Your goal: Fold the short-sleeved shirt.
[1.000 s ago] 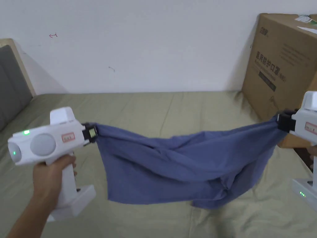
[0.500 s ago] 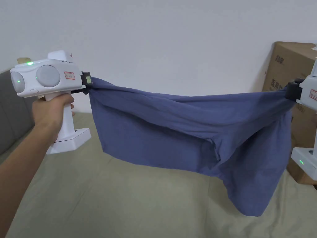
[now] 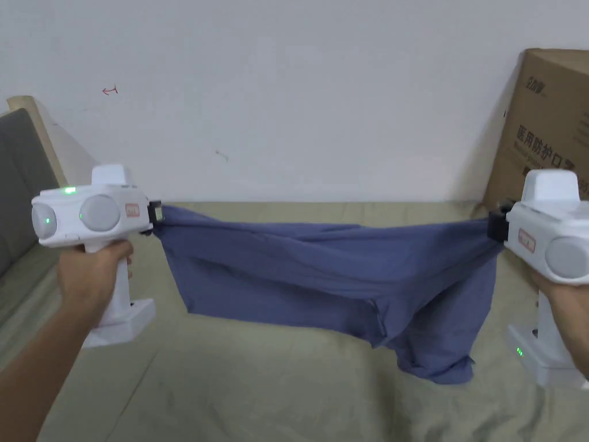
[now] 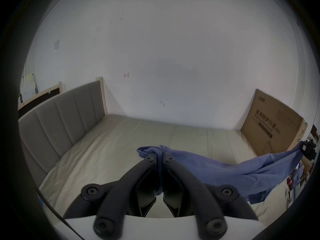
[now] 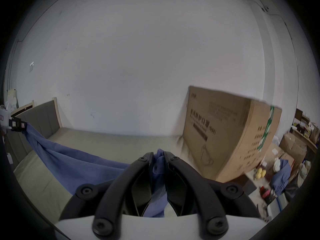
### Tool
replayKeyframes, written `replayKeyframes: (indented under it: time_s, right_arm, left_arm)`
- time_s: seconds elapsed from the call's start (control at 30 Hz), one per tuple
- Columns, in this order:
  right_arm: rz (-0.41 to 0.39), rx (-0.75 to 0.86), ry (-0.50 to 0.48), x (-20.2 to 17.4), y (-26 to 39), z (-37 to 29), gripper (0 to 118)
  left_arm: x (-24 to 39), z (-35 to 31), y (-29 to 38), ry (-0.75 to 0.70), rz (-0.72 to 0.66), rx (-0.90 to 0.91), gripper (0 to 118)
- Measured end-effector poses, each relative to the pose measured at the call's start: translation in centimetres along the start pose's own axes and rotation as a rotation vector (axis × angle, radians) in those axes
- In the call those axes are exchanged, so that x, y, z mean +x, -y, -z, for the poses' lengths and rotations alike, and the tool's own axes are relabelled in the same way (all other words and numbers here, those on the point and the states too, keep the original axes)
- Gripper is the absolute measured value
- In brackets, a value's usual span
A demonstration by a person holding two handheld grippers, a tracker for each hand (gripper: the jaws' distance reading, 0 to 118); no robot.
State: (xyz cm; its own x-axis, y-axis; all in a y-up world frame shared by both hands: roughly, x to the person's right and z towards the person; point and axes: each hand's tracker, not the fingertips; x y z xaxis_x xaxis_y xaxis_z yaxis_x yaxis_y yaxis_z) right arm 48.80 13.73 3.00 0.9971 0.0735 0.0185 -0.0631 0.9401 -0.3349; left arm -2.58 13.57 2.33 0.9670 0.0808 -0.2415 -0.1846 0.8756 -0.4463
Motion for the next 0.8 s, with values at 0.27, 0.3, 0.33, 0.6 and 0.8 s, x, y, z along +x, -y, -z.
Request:
replayKeyframes:
  time_s: [0.27, 0.3, 0.33, 0.6, 0.8]
  right_arm:
    - [0.041, -0.192, -0.024, -0.9, 11.8, -2.3, 11]
    - [0.053, -0.211, -0.024, -0.7, 13.3, -3.1, 11]
    - [0.06, -0.238, -0.024, -0.6, 14.8, -4.0, 11]
    - [0.127, -0.325, -0.016, 2.0, 23.9, -11.8, 11]
    - [0.142, -0.371, 0.016, 3.1, 27.8, -18.0, 11]
  left_arm:
    - [-3.1, -0.4, 13.6, -0.014, -0.039, -0.19, 3]
    - [-3.5, -1.0, 15.4, -0.015, -0.048, -0.212, 3]
    - [-4.0, -1.7, 17.4, -0.016, -0.061, -0.251, 3]
    - [-6.9, -8.7, 28.4, -0.022, -0.069, -0.351, 3]
    - [-8.3, -15.0, 32.7, -0.025, -0.097, -0.385, 3]
